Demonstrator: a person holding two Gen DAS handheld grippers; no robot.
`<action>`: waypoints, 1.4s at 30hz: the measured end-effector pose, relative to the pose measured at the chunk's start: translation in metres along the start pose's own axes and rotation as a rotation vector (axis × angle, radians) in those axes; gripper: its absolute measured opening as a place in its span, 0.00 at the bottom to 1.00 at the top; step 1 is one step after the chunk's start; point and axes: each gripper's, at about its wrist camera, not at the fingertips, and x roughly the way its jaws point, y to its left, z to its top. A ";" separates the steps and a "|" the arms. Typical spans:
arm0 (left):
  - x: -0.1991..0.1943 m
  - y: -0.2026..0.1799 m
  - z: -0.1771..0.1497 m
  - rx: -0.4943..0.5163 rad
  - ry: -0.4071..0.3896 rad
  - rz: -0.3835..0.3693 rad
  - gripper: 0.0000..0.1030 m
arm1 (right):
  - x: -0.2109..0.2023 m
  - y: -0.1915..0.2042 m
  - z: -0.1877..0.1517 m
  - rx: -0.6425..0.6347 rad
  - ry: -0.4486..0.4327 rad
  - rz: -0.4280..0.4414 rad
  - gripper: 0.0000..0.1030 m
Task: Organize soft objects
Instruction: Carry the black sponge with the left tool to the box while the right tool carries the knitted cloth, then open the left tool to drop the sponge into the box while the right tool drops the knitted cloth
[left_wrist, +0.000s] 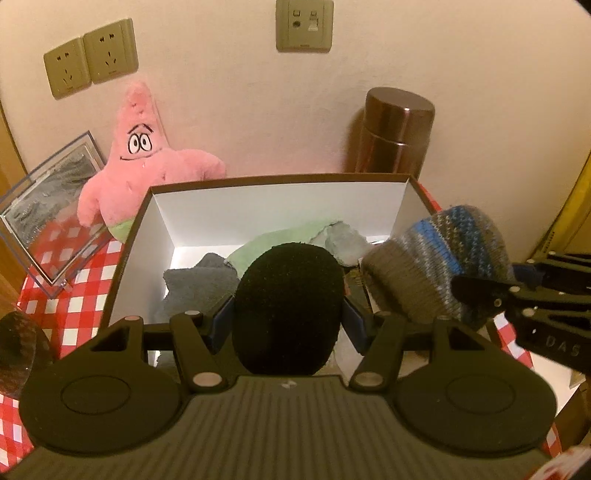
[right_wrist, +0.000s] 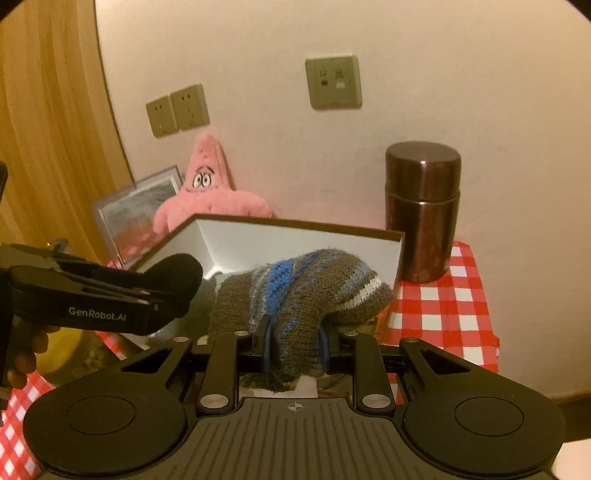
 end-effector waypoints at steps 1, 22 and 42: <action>0.003 0.000 0.001 -0.002 0.005 0.001 0.58 | 0.004 -0.001 0.000 -0.006 0.009 0.000 0.24; 0.035 0.011 0.002 -0.013 0.051 0.015 0.58 | 0.042 -0.008 0.005 -0.046 -0.005 0.004 0.52; 0.045 0.005 0.006 -0.021 0.035 -0.017 0.68 | 0.038 -0.022 -0.004 -0.002 0.020 -0.027 0.62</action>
